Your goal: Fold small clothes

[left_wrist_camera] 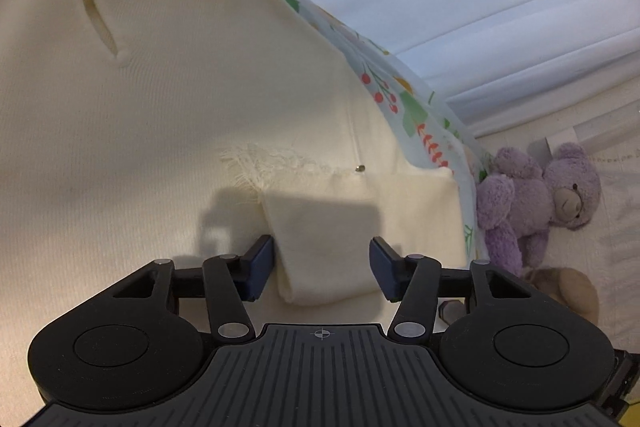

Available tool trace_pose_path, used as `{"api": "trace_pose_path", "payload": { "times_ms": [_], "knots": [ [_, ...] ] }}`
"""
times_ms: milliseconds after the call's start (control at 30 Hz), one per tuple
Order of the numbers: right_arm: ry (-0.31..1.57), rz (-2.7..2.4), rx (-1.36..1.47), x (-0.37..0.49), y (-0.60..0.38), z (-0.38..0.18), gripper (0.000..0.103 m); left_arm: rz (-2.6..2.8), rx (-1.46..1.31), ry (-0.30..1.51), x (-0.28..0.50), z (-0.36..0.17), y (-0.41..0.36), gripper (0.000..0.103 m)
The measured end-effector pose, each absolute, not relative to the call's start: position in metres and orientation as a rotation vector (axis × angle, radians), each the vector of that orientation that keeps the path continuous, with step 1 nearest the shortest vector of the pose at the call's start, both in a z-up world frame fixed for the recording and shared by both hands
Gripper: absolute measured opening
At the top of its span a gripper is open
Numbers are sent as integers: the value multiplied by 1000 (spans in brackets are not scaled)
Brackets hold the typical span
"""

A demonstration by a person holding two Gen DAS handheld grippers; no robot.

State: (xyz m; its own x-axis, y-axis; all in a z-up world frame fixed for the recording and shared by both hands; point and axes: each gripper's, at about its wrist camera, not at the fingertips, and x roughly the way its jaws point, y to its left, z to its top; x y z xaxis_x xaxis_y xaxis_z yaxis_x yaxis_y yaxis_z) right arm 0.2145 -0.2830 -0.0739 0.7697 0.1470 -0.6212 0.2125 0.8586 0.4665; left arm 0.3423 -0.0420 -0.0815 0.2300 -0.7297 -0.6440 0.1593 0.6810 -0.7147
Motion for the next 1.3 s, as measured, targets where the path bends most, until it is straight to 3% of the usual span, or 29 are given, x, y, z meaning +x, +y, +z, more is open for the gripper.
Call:
{"api": "trace_pose_path", "payload": {
  "times_ms": [33, 67, 100, 200, 433, 667, 733, 800, 833, 867, 900, 933, 1067, 1300],
  "knots": [
    [702, -31, 563, 214, -284, -77, 15, -653, -572, 1196, 345, -82, -45, 44],
    [701, -22, 572, 213, -284, -79, 15, -640, -559, 1201, 346, -83, -48, 28],
    [704, -13, 577, 213, -284, -80, 15, -624, -545, 1206, 347, -84, -51, 4],
    [707, -3, 585, 212, -286, -79, 15, -579, -524, 1180, 346, -76, -53, 6],
    [692, -19, 604, 217, -303, -77, 15, -546, -452, 911, 333, -5, -3, 6],
    [716, -28, 605, 237, -302, -86, 15, -266, -269, 922, 336, -29, 60, 6],
    [721, -28, 604, 244, -301, -88, 16, -286, -337, 934, 340, -44, 69, 12],
    [725, -24, 610, 249, -297, -88, 16, -323, -401, 931, 345, -56, 69, 31],
    [725, -20, 610, 251, -296, -88, 16, -336, -426, 931, 348, -61, 66, 32],
    [728, -16, 607, 254, -293, -88, 16, -339, -447, 935, 352, -65, 65, 31],
    [733, -13, 605, 255, -291, -88, 17, -337, -467, 944, 357, -68, 65, 14],
    [739, -12, 606, 257, -290, -88, 20, -335, -488, 960, 362, -70, 63, 8],
    [751, -20, 660, 260, -292, -93, 47, -362, -486, 889, 357, -41, 66, 6],
    [728, -30, 757, 270, -296, -102, 47, -345, -470, 747, 350, 17, 94, 6]
  ]
}}
